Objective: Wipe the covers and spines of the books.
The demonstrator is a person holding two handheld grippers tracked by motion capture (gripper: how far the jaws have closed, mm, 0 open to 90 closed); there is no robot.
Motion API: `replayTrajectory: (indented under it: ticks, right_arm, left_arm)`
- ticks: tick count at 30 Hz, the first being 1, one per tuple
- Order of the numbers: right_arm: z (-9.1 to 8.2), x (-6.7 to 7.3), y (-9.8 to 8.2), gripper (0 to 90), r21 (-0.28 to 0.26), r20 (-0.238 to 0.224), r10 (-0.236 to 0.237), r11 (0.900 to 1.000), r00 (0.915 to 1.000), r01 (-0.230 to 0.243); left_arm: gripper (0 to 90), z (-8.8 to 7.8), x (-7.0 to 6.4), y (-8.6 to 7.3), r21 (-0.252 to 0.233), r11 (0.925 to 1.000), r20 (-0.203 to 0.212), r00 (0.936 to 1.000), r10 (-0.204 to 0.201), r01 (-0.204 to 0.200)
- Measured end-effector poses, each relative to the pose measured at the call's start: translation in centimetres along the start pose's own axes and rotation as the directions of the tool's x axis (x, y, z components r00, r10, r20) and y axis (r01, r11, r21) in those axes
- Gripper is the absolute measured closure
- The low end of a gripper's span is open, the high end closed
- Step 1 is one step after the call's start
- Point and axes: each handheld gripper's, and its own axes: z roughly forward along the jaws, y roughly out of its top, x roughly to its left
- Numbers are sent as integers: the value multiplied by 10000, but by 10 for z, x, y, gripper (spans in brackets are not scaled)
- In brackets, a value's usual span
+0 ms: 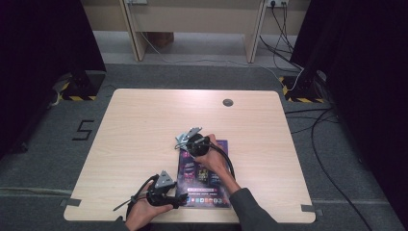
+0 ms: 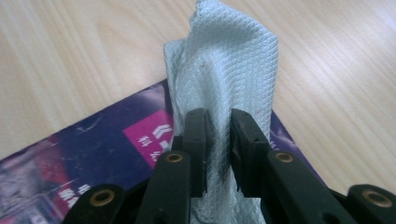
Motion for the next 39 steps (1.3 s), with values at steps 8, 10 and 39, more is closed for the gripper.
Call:
replayTrajectory:
  ticks: [8, 10, 39]
  right_arm:
    - [-6, 10, -4, 779, -26, -449, -273, 9996, 9986, 273]
    - [-7, 10, -6, 779, -23, -501, -98, 10000, 9987, 97]
    - [-41, -76, -78, 791, -8, 1639, 2132, 9764, 9632, -2160]
  left_arm:
    - [356, 0, -1, -1, -74, 10000, -34, 10000, -4, 4]
    - [356, 0, 0, -1, -49, 10000, -29, 10000, -23, 23]
    - [357, 0, 0, -1, -98, 9999, -43, 10000, -63, 62]
